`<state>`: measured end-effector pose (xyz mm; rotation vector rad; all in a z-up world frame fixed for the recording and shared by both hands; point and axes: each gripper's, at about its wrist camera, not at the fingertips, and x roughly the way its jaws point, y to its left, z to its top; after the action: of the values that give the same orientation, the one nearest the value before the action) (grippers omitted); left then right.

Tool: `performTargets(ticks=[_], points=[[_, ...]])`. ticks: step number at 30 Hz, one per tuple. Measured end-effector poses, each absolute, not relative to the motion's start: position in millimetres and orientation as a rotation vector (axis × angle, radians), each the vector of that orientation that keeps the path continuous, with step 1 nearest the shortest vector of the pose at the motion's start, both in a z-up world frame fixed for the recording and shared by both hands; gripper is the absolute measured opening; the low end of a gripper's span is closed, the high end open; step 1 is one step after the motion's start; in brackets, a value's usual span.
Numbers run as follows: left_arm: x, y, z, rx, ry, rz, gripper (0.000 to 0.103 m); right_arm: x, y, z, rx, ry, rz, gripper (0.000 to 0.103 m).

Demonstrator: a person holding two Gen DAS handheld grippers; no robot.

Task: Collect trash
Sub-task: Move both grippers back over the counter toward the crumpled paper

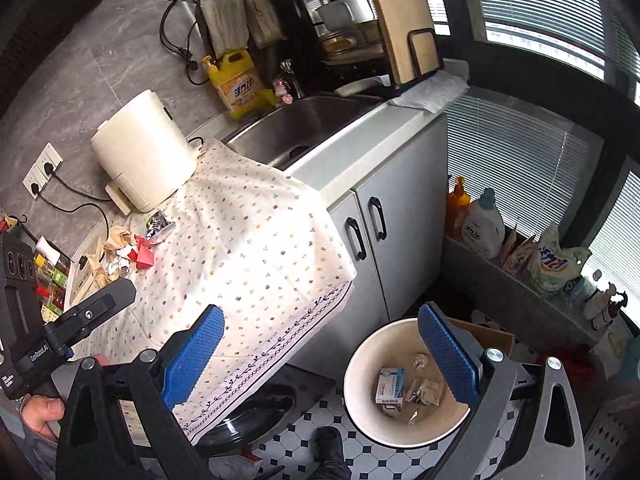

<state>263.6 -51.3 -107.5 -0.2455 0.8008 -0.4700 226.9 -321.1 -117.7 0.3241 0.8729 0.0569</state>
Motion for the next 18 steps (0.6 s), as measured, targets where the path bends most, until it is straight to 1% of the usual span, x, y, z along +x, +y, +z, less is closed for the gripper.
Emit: performTargets(ticks=[6, 12, 14, 16, 18], points=[[266, 3, -91, -0.243, 0.751, -0.375, 0.097, 248, -282, -96, 0.282, 0.834, 0.115, 0.095], [271, 58, -89, -0.262, 0.717, -0.287, 0.097, 277, -245, -93, 0.272, 0.842, 0.181, 0.095], [276, 77, -91, -0.274, 0.713, -0.253, 0.095, 285, -232, -95, 0.266, 0.851, 0.200, 0.095], [280, 95, -93, -0.289, 0.711, -0.225, 0.089, 294, -219, -97, 0.259, 0.864, 0.215, 0.095], [285, 113, -96, -0.297, 0.709, -0.197, 0.086, 301, -207, -98, 0.252, 0.872, 0.230, 0.095]])
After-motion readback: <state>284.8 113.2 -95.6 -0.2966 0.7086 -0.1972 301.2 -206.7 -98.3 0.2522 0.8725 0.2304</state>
